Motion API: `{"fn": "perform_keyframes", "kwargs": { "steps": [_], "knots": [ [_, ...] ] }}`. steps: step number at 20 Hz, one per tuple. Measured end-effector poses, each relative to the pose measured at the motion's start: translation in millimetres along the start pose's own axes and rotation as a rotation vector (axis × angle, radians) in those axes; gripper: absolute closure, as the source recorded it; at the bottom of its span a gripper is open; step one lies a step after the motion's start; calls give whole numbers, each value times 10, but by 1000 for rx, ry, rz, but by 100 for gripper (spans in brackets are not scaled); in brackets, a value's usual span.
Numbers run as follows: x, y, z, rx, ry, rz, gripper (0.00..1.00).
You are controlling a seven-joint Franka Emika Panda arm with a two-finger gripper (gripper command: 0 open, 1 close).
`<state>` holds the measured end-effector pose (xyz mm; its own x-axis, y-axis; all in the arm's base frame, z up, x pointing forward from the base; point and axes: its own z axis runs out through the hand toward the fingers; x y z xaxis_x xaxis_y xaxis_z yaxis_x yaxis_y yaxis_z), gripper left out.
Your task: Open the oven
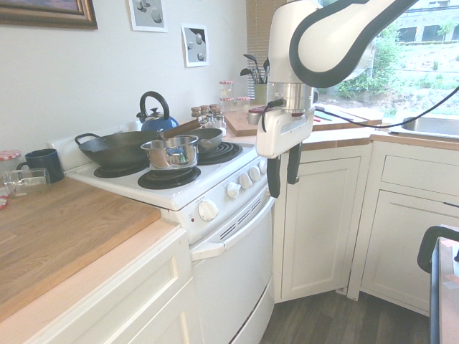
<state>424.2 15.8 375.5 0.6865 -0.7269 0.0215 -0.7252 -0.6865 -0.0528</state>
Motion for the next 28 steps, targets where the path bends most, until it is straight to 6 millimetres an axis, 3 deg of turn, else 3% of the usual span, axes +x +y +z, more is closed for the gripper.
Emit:
{"fn": "perform_keyframes", "kwargs": {
  "steps": [3,6,9,14,17,21,28],
  "knots": [
    [34,16,18,-9,19,-11,0],
    [103,104,223,-36,43,-26,0],
    [252,212,581,-73,49,-35,0],
    [544,380,1422,-93,49,-39,0],
    [730,229,1636,-66,51,-26,0],
    [948,-88,1711,-16,59,4,0],
    [1400,-336,1852,43,129,61,0]
  ]
}}
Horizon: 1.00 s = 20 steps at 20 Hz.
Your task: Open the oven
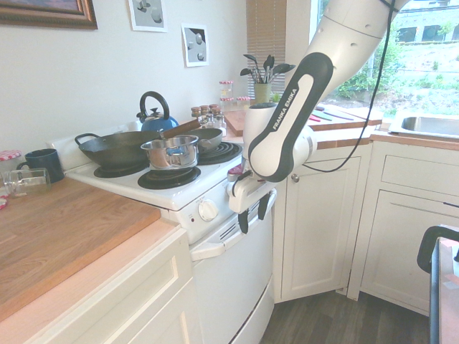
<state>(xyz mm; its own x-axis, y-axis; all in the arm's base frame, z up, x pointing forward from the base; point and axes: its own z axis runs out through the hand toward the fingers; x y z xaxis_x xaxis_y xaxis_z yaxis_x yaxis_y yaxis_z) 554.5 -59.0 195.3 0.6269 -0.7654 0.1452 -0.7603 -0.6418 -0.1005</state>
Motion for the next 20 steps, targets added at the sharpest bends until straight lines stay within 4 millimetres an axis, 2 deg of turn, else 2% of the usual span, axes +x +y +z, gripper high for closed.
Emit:
{"fn": "perform_keyframes", "kwargs": {
  "steps": [5,11,15,17,19,20],
  "knots": [
    [33,-154,74,18,13,3,0],
    [149,-1,243,16,56,-22,0],
    [263,189,401,13,82,-42,0],
    [303,350,520,-5,73,-49,0],
    [286,616,680,-36,43,-34,0],
    [251,816,764,-57,21,-17,0]
  ]
}}
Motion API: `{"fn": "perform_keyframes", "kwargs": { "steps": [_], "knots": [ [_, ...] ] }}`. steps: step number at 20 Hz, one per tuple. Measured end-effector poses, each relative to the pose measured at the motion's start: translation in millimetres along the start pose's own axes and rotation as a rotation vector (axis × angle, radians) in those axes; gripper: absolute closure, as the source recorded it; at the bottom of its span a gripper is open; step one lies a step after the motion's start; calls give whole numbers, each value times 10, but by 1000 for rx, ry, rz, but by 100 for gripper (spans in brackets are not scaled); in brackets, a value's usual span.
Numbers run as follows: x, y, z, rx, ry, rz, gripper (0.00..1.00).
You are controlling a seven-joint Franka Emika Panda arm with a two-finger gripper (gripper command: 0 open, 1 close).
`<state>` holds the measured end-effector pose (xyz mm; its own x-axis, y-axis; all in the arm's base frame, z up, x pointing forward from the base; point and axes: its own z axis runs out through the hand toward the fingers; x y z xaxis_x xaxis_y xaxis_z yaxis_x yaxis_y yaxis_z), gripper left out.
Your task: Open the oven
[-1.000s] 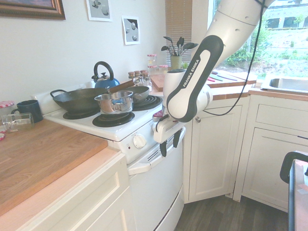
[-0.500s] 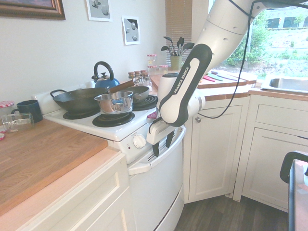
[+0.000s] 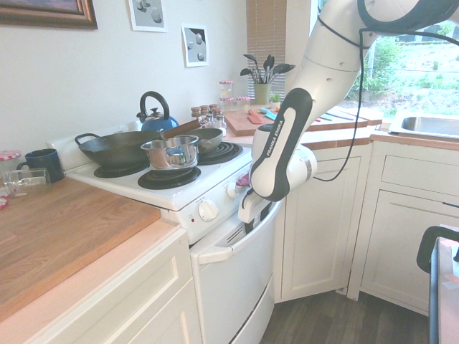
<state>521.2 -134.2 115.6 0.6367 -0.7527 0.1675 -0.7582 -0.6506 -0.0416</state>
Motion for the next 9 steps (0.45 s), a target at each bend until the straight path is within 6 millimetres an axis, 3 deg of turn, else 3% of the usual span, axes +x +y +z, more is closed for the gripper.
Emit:
{"fn": "perform_keyframes", "kwargs": {
  "steps": [3,9],
  "knots": [
    [-185,613,198,-43,-39,-8,0],
    [-538,1428,331,-64,-72,-59,0]
  ]
}}
